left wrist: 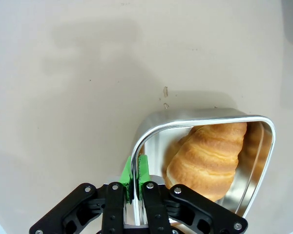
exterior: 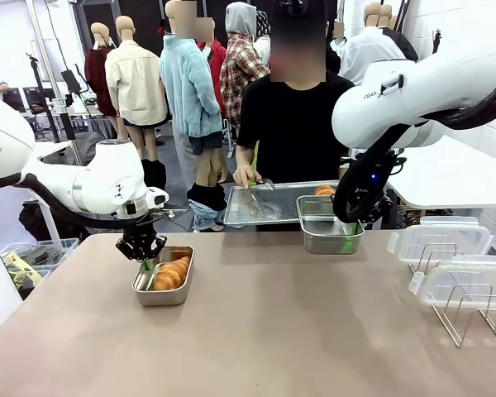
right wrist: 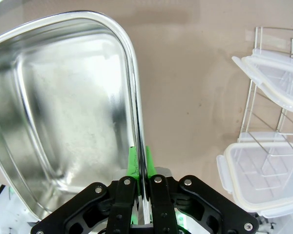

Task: Place the bread in airtight containers.
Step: Once an object is inside an Airtight Container , place the container in the center of the table.

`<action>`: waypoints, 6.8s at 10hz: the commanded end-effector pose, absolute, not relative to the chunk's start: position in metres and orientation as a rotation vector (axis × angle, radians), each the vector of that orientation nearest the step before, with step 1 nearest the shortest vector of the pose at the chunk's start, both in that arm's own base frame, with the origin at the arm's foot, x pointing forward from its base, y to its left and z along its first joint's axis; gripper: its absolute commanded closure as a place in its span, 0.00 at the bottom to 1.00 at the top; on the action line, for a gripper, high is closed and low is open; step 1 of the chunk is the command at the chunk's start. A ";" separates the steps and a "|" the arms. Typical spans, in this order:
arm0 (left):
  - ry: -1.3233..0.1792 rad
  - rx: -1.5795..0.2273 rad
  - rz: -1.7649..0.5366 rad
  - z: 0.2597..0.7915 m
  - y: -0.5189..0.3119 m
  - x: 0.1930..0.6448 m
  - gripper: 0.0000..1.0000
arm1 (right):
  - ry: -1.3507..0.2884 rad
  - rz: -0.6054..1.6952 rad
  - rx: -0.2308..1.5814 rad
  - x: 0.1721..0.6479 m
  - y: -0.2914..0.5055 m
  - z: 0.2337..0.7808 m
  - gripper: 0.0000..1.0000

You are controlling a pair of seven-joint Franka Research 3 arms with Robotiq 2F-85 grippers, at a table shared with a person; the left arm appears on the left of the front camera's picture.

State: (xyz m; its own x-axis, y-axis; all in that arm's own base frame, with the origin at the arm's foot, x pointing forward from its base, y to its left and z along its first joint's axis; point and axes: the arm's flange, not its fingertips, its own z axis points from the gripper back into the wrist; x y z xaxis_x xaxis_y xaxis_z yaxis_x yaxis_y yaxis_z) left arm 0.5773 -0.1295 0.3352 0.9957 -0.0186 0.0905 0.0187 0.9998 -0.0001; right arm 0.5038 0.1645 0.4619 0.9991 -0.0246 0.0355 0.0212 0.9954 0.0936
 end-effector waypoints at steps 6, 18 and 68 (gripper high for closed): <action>-0.123 0.045 -0.034 0.339 -0.127 0.564 0.28 | -0.060 -0.013 0.099 0.502 0.164 0.461 1.00; -0.293 -0.006 -0.015 0.440 -0.004 0.511 0.00 | -0.060 -0.013 0.099 0.502 0.164 0.461 1.00; -0.297 -0.029 0.072 0.444 0.058 0.504 0.00 | -0.060 -0.013 0.099 0.502 0.164 0.461 1.00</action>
State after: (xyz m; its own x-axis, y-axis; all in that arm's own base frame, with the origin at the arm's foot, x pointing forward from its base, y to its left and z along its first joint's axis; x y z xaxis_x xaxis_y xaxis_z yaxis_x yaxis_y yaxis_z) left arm 0.5032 0.0578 0.4407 0.9513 0.0618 0.3020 -0.0465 0.9972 -0.0579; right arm 0.5038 0.1643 0.4611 0.9991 -0.0246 0.0355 0.0212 0.9954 0.0933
